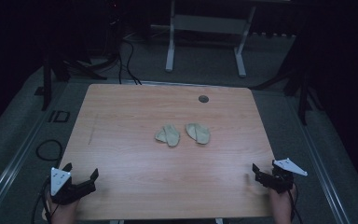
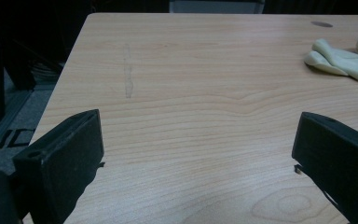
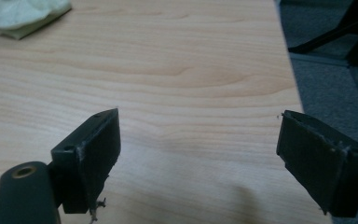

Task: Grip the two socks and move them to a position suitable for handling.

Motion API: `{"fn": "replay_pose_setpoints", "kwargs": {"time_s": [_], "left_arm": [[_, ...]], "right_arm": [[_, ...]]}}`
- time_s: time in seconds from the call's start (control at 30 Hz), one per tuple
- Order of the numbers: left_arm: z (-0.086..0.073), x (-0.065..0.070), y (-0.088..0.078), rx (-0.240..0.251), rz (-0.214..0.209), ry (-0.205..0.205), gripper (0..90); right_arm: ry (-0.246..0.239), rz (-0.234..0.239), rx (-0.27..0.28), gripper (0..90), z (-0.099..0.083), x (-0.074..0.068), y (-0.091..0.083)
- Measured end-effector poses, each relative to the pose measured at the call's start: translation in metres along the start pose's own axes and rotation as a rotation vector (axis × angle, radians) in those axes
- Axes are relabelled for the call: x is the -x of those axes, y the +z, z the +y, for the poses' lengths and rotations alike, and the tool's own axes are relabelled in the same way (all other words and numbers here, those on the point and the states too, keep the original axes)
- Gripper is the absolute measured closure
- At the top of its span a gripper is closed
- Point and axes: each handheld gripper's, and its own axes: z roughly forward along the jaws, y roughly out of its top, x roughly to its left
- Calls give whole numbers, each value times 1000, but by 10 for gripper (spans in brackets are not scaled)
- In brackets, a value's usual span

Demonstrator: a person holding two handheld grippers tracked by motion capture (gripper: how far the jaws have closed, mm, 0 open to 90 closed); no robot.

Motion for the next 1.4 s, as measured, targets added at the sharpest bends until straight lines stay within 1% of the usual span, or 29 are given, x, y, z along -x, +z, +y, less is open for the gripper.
{"fn": "replay_pose_setpoints", "kwargs": {"time_s": [0.07, 0.1, 0.23, 0.27, 0.3, 0.33, 0.37, 0.43, 0.47, 0.5, 0.53, 0.57, 0.6, 0.73, 0.77, 0.8, 0.83, 0.93, 0.97, 1.03, 1.13, 1.17, 1.23, 1.27, 1.3, 1.33, 1.37, 1.4], "left_arm": [[0, 1, 1, -5, -6, -4, 22], [0, 2, 2, -6, -8, 7, 22], [1, 3, 3, -1, -17, 7, 22], [1, 5, 4, -3, -26, 19, 22], [1, 6, 4, -3, -31, 22, 22], [1, 7, 4, -4, -36, 24, 22], [1, 8, 5, -2, -41, 24, 22], [2, 9, 5, 3, -51, 25, 22], [2, 9, 5, 4, -53, 26, 22], [2, 10, 5, 4, -59, 24, 22], [2, 11, 5, 1, -63, 25, 22], [2, 11, 5, -3, -61, 26, 22], [2, 12, 5, -5, -63, 26, 22], [2, 14, 5, -6, -71, 24, 22], [1, 15, 4, -5, -75, 21, 22], [1, 15, 4, -5, -75, 21, 22], [1, 15, 4, -5, -76, 19, 22], [1, 15, 5, -7, -80, 15, 22], [1, 16, 5, -9, -82, 17, 22], [1, 16, 5, -13, -84, 24, 22], [2, 16, 5, -10, -83, 25, 22], [2, 16, 5, -9, -83, 26, 22], [2, 16, 4, -9, -82, 26, 22], [2, 16, 4, -7, -82, 27, 22], [2, 16, 4, -7, -82, 27, 22], [2, 17, 4, -7, -83, 29, 22], [2, 17, 5, -9, -83, 31, 22], [2, 17, 5, -10, -84, 31, 22]], "right_arm": [[-5, 2, -7, 136, 0, -1, 0], [-12, 5, -5, 135, 0, -3, -2], [-13, 12, 0, 136, 1, -5, -4], [-25, 16, -31, 139, 2, -8, -4], [-25, 16, -31, 139, 2, -8, -4], [-23, 27, -53, 139, 3, -11, -3], [-23, 27, -53, 139, 3, -11, -3], [-38, 37, -64, 138, 5, -12, -2], [-38, 47, -69, 138, 6, -13, -2], [-23, 80, -89, 139, 9, -14, 1], [-18, 96, -102, 139, 11, -15, 3], [-18, 96, -102, 139, 11, -15, 3], [-26, 114, -130, 144, 15, -19, 6], [-43, 122, -135, 142, 22, -26, 8], [-47, 144, -137, 139, 26, -29, 11], [-47, 144, -137, 139, 26, -29, 11], [-64, 143, -134, 139, 30, -32, 13], [-72, 149, -131, 139, 34, -35, 16], [-71, 157, -131, 139, 38, -39, 19], [-75, 163, -134, 139, 40, -41, 20], [-86, 180, -145, 138, 45, -47, 25], [-99, 184, -145, 138, 48, -51, 28], [-97, 189, -146, 138, 50, -53, 29], [-95, 207, -154, 136, 51, -57, 32], [-95, 207, -154, 136, 51, -57, 32], [-95, 218, -151, 134, 52, -60, 33], [-100, 220, -146, 131, 53, -63, 34], [-113, 205, -146, 132, 55, -68, 36]]}}
